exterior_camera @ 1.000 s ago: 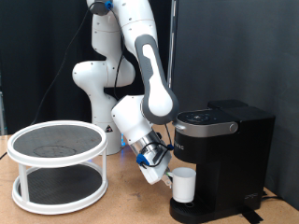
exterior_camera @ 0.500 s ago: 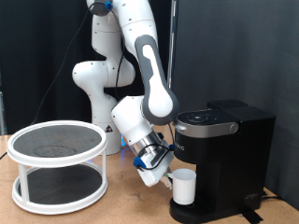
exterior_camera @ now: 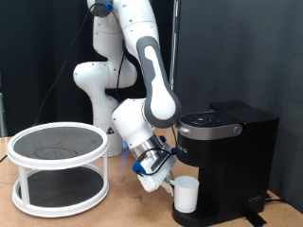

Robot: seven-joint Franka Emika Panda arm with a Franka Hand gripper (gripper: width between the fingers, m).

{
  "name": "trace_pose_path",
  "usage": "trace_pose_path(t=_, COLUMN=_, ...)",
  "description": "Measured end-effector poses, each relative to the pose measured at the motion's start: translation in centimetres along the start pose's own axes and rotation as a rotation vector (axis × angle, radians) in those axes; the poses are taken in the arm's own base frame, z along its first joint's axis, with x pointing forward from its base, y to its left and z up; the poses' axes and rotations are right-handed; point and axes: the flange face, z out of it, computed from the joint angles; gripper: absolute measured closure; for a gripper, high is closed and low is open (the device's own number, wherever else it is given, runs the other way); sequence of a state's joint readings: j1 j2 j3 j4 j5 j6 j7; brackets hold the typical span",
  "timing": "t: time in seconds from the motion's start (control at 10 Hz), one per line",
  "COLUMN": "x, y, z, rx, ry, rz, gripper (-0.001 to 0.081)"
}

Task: Make a cup of coffee with the keurig machine

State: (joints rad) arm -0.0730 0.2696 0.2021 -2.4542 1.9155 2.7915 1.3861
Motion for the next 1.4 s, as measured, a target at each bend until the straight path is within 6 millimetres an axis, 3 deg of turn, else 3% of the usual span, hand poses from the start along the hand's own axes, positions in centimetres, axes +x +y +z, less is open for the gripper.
trace_pose_path(t=0.1, x=0.0, y=0.0, z=0.0, rx=0.000, ry=0.000, rz=0.000, gripper=0.0710)
trace_pose_path(t=0.3, x=0.0, y=0.0, z=0.0, rx=0.000, ry=0.001, rz=-0.003, gripper=0.0344)
trace_pose_path(t=0.4, x=0.0, y=-0.2, z=0.0, rx=-0.003, ry=0.005, rz=-0.010, gripper=0.0344)
trace_pose_path(t=0.5, x=0.0, y=-0.3, z=-0.1, rx=-0.009, ry=0.013, rz=-0.017, gripper=0.0183)
trace_pose_path(t=0.6, x=0.6, y=-0.7, z=0.0, rx=-0.033, ry=0.037, rz=-0.037, gripper=0.0183)
trace_pose_path(t=0.7, x=1.8, y=-1.3, z=-0.1, rx=-0.060, ry=0.076, rz=-0.057, gripper=0.0091)
trace_pose_path(t=1.1, x=6.2, y=-3.2, z=-1.7, rx=-0.142, ry=0.145, rz=-0.081, gripper=0.0072)
trace_pose_path(t=1.4, x=6.9, y=-3.1, z=-2.9, rx=-0.154, ry=0.123, rz=-0.088, gripper=0.0072)
